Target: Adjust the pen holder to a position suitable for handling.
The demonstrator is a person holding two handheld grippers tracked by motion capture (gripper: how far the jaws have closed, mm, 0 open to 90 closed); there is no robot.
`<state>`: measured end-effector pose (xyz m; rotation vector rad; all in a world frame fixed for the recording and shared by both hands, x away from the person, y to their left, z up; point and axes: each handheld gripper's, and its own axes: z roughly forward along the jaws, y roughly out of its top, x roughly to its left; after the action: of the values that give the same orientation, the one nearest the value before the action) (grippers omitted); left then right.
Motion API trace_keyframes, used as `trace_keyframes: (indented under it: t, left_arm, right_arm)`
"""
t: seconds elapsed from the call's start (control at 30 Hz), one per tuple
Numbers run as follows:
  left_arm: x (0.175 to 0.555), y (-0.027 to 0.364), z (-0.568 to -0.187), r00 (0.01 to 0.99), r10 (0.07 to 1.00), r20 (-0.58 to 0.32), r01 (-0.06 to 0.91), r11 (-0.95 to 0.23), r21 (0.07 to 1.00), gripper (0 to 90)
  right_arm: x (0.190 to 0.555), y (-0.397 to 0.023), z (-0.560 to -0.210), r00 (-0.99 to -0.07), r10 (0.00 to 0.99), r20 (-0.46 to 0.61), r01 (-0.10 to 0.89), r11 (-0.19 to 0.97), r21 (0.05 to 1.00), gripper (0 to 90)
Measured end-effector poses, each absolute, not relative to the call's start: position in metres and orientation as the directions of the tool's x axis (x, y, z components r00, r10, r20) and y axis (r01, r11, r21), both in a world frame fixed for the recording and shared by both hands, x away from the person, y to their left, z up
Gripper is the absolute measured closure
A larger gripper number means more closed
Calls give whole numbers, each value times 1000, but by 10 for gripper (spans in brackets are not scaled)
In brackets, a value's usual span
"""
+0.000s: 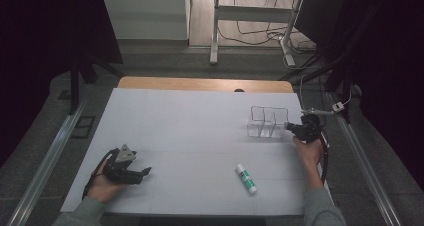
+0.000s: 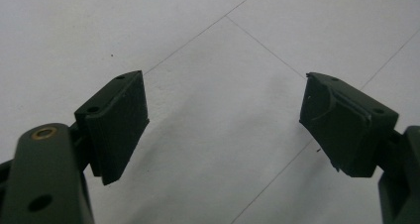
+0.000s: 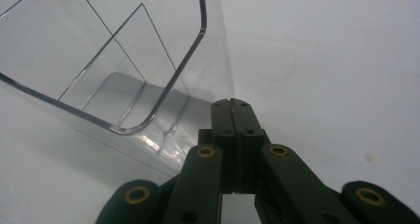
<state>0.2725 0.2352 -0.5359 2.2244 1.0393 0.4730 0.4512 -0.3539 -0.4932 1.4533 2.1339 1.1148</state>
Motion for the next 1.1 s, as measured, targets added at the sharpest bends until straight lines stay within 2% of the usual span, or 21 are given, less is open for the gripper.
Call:
trace_keyframes:
  t: [1.1]
  left_arm:
    - [272, 235, -536, 627, 777, 59, 549, -494, 674, 186]
  right_arm:
    - [451, -311, -491, -499, 852, 159, 628, 229, 743, 892]
